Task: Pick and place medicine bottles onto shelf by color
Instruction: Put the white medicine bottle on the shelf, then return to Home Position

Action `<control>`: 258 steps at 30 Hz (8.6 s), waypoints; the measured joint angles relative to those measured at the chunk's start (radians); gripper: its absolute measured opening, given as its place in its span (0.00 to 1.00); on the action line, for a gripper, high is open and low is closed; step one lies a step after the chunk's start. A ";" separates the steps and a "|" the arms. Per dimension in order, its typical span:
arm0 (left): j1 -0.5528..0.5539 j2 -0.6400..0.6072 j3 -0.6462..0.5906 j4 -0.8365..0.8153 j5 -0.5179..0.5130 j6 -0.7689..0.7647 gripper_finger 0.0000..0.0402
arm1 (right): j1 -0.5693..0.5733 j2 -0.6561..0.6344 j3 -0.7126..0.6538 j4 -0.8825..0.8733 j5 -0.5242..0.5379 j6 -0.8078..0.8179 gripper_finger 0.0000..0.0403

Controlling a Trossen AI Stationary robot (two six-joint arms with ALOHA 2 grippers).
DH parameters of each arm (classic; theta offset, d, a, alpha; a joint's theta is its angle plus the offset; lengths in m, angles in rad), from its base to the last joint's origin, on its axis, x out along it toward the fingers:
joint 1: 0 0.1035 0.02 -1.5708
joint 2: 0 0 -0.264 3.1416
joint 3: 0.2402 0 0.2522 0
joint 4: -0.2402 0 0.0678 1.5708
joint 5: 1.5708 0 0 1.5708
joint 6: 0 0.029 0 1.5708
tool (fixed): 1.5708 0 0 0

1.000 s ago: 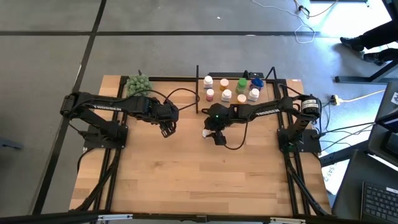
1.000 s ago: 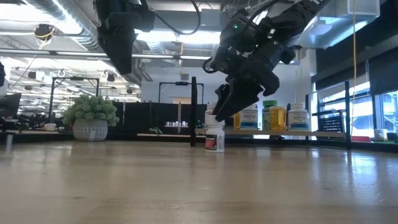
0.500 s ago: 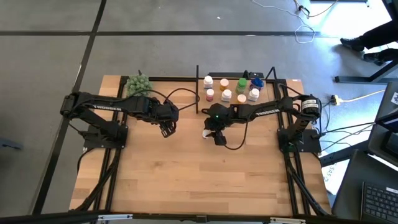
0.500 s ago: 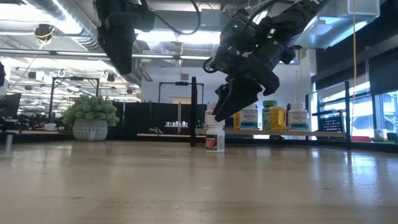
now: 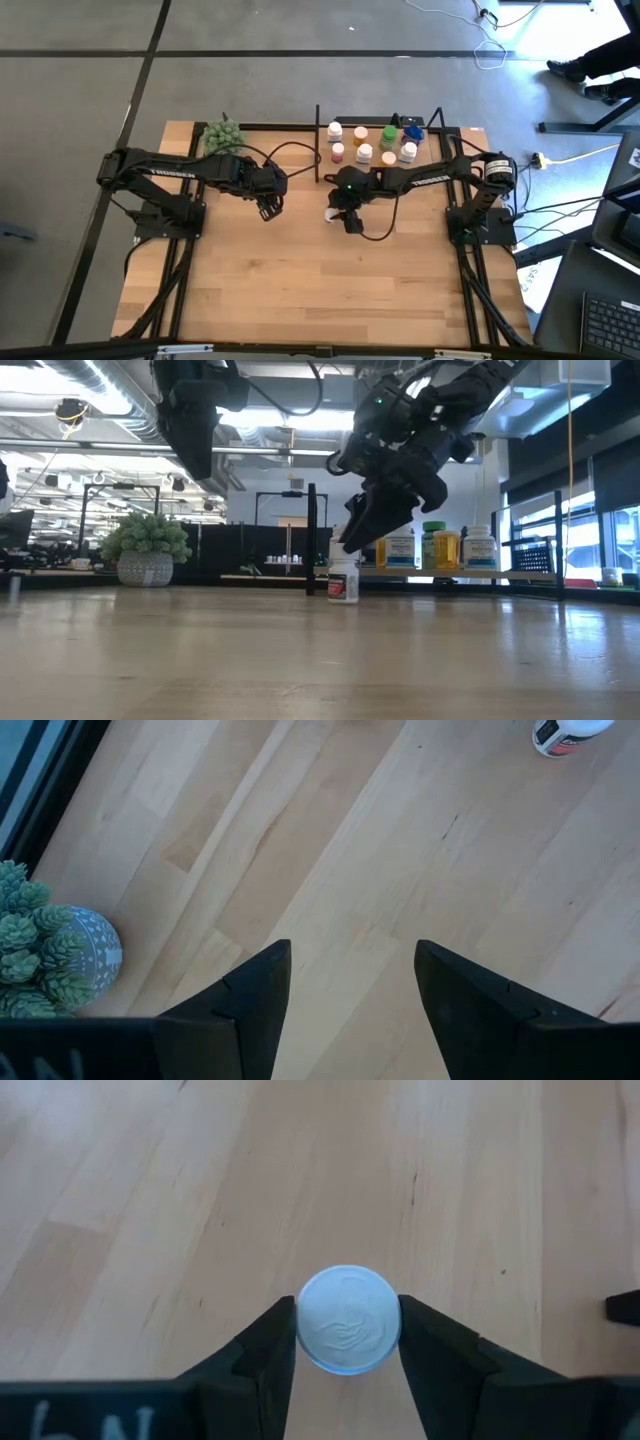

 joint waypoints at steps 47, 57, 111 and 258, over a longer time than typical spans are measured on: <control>0.000 0.000 0.000 -0.001 0.000 0.000 0.52 | -0.293 -0.143 0.000 -0.043 0.115 0.050 0.42; 0.000 0.000 0.000 0.000 0.000 0.000 0.52 | -0.295 -0.138 0.002 -0.081 0.105 0.047 0.42; 0.000 0.000 0.000 0.000 0.000 0.000 0.52 | -0.298 -0.134 -0.001 -0.102 0.186 -0.006 0.45; -0.086 -1.381 -1.080 1.007 0.324 0.497 0.00 | -0.102 -1.767 -1.007 0.265 -0.061 0.441 0.01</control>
